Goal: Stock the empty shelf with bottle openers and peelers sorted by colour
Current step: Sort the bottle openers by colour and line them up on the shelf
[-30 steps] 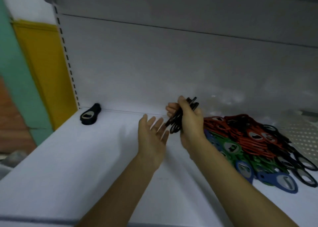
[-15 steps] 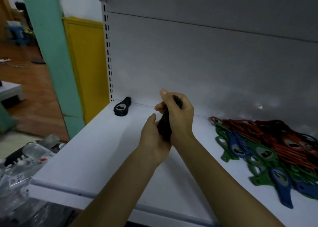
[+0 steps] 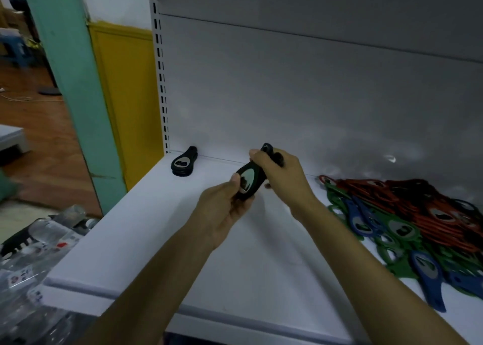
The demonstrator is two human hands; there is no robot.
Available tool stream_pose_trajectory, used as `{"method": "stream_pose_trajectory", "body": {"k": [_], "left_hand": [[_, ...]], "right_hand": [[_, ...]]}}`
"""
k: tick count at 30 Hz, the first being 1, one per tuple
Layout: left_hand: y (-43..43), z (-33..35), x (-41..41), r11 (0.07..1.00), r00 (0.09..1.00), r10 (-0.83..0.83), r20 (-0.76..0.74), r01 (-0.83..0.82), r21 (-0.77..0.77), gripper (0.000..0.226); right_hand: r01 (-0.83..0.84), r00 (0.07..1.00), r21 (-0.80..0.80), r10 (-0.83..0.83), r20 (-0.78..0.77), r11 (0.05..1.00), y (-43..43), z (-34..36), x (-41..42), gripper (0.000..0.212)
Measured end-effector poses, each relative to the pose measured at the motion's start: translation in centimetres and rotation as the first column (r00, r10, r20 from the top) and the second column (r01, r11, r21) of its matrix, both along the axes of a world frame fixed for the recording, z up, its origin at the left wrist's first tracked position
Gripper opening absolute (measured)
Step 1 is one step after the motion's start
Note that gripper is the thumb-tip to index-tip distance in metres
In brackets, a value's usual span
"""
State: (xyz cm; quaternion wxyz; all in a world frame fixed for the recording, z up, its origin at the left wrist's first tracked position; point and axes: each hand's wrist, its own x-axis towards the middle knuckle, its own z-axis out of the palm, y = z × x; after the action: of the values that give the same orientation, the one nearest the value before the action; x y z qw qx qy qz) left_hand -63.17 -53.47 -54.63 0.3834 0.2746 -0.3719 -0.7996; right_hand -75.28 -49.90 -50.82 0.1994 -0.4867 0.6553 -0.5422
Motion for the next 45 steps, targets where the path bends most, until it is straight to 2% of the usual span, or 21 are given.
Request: {"method": "stream_pose_trajectory", "body": {"k": [2,5,7,9,12,13,15,17,19,21,23,25,28,32,38,42,45], "left_hand": [[-0.4,-0.4,0.2,0.989,0.995,0.088,0.054,-0.081,-0.124,0.020],[-1.0,-0.8,0.3,0.908,0.958,0.251,0.136,-0.184,-0.377,0.014],[-2.0,-0.9,0.6,0.835,0.941,0.285,0.183,-0.150,-0.529,0.012],[-3.7,-1.1,1.0,0.702,0.891,0.347,0.292,-0.041,-0.711,0.021],[-7.8,-1.7,2.4,0.399,0.700,0.611,0.368,0.129,-0.908,0.028],[-9.2,-2.0,2.8,0.343,0.607,0.691,0.392,0.201,-0.917,0.030],[-11.1,-2.8,3.5,0.309,0.461,0.780,0.423,0.304,-0.901,0.038],[-11.9,-3.7,3.9,0.285,0.408,0.816,0.410,0.335,-0.898,0.043],[-12.1,-4.0,4.1,0.256,0.437,0.820,0.371,0.299,-0.919,0.048],[-11.9,-3.6,4.1,0.189,0.562,0.770,0.302,0.250,-0.950,0.064],[-11.1,-3.1,3.6,0.086,0.653,0.691,0.312,0.354,-0.931,0.093],[-10.2,-2.8,2.8,0.019,0.668,0.658,0.346,0.445,-0.895,0.105],[-10.0,-2.6,2.4,0.004,0.686,0.671,0.280,0.375,-0.927,0.085],[-9.8,-2.5,2.4,-0.042,0.662,0.713,0.231,0.369,-0.928,0.059],[-9.6,-2.8,2.3,-0.125,0.650,0.727,0.221,0.441,-0.889,0.042],[-9.1,-4.0,1.4,-0.067,0.597,0.710,0.373,0.586,-0.808,0.041],[-9.1,-4.4,1.2,0.000,0.651,0.599,0.466,0.582,-0.813,0.052]], "right_hand": [[-0.059,0.998,0.115,0.058,0.010,0.992,0.4,0.2,-0.4,0.036],[-0.123,0.984,0.085,0.110,0.139,0.989,0.7,-0.3,-0.8,0.023],[-0.118,0.973,0.009,0.114,0.200,0.993,0.6,-0.7,-0.9,0.017],[-0.055,0.981,-0.047,0.063,0.185,0.997,0.1,-1.3,-1.1,0.014],[0.068,0.998,-0.045,-0.067,0.008,0.997,-1.3,-2.6,-1.0,0.012],[0.091,0.993,-0.023,-0.092,-0.069,0.996,-1.8,-3.1,-0.8,0.013],[0.105,0.978,0.017,-0.101,-0.181,0.994,-2.9,-3.8,-0.3,0.016],[0.103,0.970,0.035,-0.093,-0.223,0.994,-4.0,-4.1,0.2,0.021],[0.101,0.962,0.031,-0.090,-0.260,0.994,-4.8,-4.2,0.5,0.024],[0.092,0.952,0.011,-0.085,-0.294,0.996,-5.2,-4.2,0.6,0.024],[0.071,0.954,-0.015,-0.073,-0.290,0.997,-5.3,-4.1,0.8,0.021],[0.032,0.960,-0.046,-0.044,-0.276,0.998,-5.4,-3.7,1.1,0.017],[-0.007,0.953,-0.070,-0.015,-0.302,0.998,-5.6,-3.1,1.5,0.011],[-0.054,0.998,-0.030,0.054,-0.021,0.998,-5.9,-2.2,1.8,0.011],[-0.141,0.963,0.035,0.129,0.238,0.989,-4.9,-1.8,1.1,0.016],[-0.115,0.969,0.132,0.082,0.233,0.985,-4.2,-2.5,0.6,0.012],[-0.141,0.962,0.132,0.105,0.251,0.981,-3.5,-3.0,0.5,0.014]]}}
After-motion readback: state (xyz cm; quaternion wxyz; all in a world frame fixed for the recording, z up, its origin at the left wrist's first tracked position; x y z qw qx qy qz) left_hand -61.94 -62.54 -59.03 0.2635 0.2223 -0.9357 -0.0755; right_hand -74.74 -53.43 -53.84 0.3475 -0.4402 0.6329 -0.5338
